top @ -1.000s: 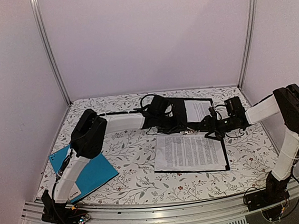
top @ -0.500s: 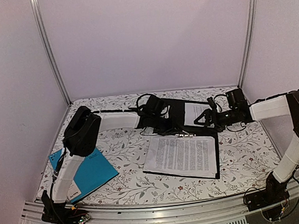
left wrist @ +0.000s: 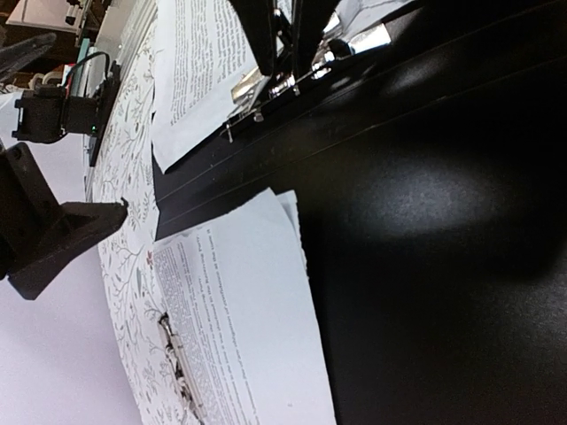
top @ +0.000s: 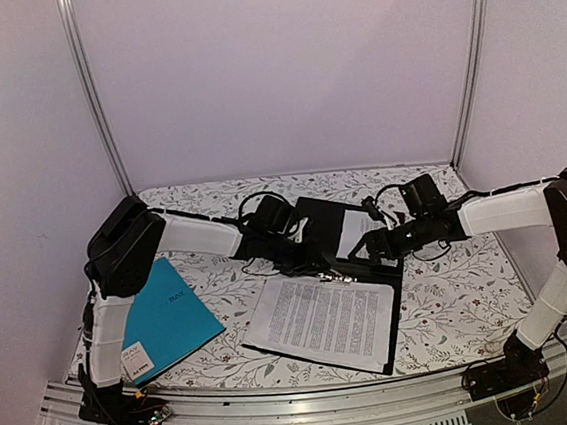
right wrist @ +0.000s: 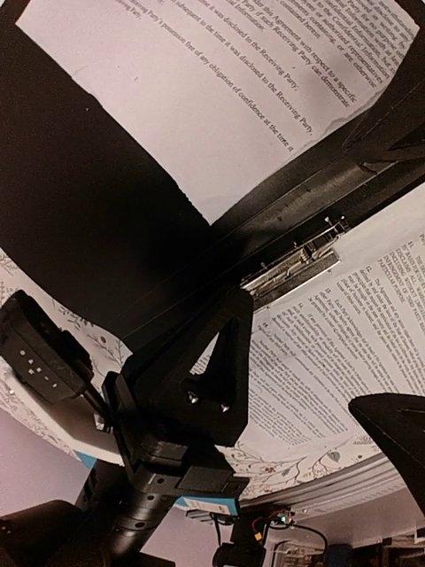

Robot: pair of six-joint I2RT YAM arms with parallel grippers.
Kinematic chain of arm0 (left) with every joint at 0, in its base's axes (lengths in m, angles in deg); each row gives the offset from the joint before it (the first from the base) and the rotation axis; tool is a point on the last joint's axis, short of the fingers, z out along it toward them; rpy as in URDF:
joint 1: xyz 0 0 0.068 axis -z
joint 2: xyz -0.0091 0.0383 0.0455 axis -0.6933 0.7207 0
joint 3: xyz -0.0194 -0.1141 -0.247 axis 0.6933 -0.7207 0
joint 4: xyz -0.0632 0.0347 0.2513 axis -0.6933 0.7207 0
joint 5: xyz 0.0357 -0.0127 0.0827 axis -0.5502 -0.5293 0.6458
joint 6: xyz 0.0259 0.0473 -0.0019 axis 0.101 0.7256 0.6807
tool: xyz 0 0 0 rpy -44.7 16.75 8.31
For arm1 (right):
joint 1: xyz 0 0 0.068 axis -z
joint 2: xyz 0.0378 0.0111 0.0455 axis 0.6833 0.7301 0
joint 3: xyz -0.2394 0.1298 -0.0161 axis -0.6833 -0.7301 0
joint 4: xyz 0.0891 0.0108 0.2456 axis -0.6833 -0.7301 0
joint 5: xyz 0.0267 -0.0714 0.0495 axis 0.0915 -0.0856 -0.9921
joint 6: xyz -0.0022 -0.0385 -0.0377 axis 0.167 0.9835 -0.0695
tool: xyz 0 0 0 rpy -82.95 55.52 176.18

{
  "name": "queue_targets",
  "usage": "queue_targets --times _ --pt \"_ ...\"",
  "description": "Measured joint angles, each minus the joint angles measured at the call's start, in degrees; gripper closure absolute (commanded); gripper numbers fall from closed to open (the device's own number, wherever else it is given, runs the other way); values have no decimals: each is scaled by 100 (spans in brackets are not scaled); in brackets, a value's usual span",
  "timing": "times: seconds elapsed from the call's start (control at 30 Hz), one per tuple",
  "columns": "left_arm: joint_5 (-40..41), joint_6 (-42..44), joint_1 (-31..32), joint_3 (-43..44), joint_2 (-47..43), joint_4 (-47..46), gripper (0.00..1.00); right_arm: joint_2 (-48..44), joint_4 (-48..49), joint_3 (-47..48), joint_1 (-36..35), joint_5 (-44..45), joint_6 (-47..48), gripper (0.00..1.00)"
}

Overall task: Put the files into the folder
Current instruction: Clamp the file onto the spring clip on the folder.

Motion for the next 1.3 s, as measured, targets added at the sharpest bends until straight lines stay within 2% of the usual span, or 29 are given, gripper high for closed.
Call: queue_targets --times 0.27,0.53,0.73,0.93,1.3 --pt "-258 105 0 -540 -273 -184 100 505 -44 181 -815 850 828 26" --pt "-382 105 -7 -632 -291 -286 100 951 -70 238 -1222 1541 1412 42" --pt "-422 105 -11 -651 -291 -302 100 1049 -149 348 -1499 1967 1683 55" --pt "-431 105 -11 -654 -291 -304 100 1126 -190 442 -1668 2317 1897 61" --pt "-444 105 -26 -671 -291 -289 100 1132 -173 446 -1899 2874 1928 80"
